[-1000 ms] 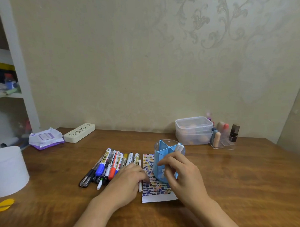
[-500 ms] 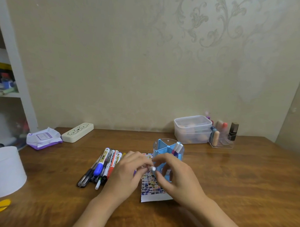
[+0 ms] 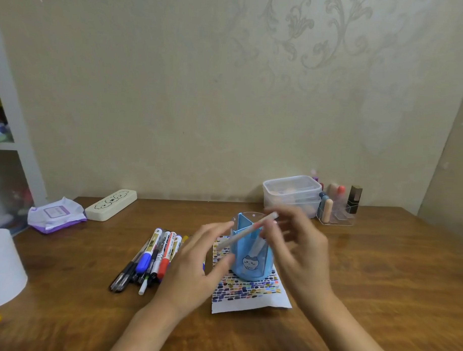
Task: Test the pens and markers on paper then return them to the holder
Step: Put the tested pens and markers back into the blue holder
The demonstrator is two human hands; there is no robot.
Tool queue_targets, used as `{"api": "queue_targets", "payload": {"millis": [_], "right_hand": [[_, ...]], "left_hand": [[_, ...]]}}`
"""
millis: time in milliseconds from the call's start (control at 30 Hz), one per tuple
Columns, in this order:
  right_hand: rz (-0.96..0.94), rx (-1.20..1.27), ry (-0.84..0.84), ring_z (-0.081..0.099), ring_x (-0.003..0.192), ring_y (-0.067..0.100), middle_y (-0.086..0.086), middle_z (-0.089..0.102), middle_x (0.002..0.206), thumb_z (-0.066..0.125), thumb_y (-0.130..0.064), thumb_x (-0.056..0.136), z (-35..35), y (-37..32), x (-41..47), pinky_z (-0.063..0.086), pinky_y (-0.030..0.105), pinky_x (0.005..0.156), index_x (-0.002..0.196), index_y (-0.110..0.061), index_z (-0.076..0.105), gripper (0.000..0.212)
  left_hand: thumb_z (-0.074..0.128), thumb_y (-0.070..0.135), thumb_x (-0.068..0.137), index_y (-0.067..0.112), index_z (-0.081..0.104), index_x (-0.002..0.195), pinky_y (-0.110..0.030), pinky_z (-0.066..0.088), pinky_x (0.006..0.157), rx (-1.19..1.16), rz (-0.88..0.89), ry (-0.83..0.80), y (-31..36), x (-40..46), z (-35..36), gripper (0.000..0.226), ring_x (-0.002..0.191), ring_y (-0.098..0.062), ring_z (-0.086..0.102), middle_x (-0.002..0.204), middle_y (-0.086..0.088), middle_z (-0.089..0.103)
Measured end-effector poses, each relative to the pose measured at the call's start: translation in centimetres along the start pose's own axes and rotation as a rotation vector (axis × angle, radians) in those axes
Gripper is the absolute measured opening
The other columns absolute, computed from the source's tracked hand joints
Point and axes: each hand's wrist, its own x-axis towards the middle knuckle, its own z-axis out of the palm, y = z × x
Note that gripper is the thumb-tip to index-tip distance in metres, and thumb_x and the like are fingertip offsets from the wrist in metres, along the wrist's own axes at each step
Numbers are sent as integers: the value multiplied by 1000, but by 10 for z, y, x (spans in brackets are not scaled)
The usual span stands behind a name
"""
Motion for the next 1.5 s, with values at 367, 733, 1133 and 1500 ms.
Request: {"api": "queue_targets", "payload": {"millis": [367, 733, 1133, 1500], "right_hand": [[31, -84, 162, 69, 81, 11, -12, 71, 94, 60, -23, 97, -19, 14, 15, 54, 25, 65, 119, -23, 66, 23], [-78, -433, -53, 53, 82, 2, -14, 65, 98, 67, -23, 90, -6, 31, 8, 49, 25, 65, 97, -24, 68, 7], [-73, -403, -153, 59, 105, 3, -12, 58, 123, 69, -15, 89, -3, 29, -7, 55, 21, 73, 114, -24, 69, 27], [-88, -321, -326, 54, 71, 1, -24, 52, 95, 64, -19, 92, 11, 17, -20, 43, 14, 61, 102, -35, 63, 19]], "left_hand": [[44, 42, 102, 53, 23, 150, -28, 24, 119, 147, -46, -173, -14, 2, 8, 54, 140, 18, 10, 154, 40, 14], [47, 28, 103, 56, 21, 149, -20, 20, 115, 155, -50, -209, -14, 2, 4, 60, 138, 21, 10, 152, 43, 14], [44, 17, 94, 36, 47, 142, -31, 10, 122, 406, -260, -306, -42, -1, -9, 52, 148, -5, 13, 147, 21, 40], [55, 17, 91, 38, 52, 138, -35, 24, 120, 443, -207, -333, -48, -6, -4, 51, 142, -6, 22, 137, 21, 40]]}}
